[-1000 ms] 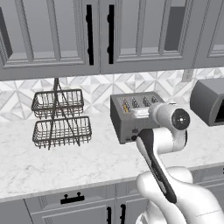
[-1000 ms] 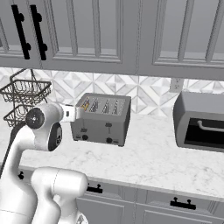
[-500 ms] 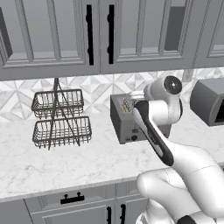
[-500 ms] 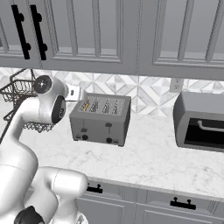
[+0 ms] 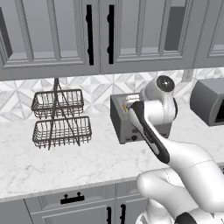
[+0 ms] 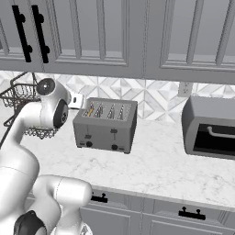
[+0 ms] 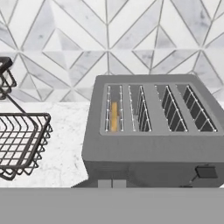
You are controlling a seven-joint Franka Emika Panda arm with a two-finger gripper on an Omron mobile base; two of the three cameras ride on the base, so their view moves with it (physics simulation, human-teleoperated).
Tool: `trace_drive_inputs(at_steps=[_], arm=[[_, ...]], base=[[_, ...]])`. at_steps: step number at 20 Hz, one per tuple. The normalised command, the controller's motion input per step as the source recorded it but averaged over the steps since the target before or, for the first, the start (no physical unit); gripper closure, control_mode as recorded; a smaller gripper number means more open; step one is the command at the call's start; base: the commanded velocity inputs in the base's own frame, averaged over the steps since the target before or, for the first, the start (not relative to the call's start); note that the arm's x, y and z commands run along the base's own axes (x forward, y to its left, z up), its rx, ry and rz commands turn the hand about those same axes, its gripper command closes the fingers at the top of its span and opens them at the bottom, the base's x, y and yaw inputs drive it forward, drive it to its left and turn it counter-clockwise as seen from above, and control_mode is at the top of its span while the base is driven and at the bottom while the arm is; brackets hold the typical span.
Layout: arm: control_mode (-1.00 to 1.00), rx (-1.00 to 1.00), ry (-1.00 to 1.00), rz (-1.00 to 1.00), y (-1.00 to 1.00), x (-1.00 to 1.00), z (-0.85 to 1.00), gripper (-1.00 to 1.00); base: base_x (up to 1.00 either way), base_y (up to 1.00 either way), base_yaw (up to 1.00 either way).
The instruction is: Start the toaster. Once the lever pops up, take the bread to the plate on the dining counter.
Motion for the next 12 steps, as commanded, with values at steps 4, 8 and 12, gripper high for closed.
trace_drive_inputs(at_steps=[4,8,12], arm=[[-1.00,0.00,0.00,0.00,0.02,0.13,-0.39,-1.00],[-1.00,0.00,0.00,0.00,-0.03,0.50,-0.05,-1.00],[-1.00,0.00,0.00,0.00,0.00,0.48,0.00,-1.00]], base=[[0.00,0.00,0.00],[0.00,0.00,0.00],[0.00,0.00,0.00]])
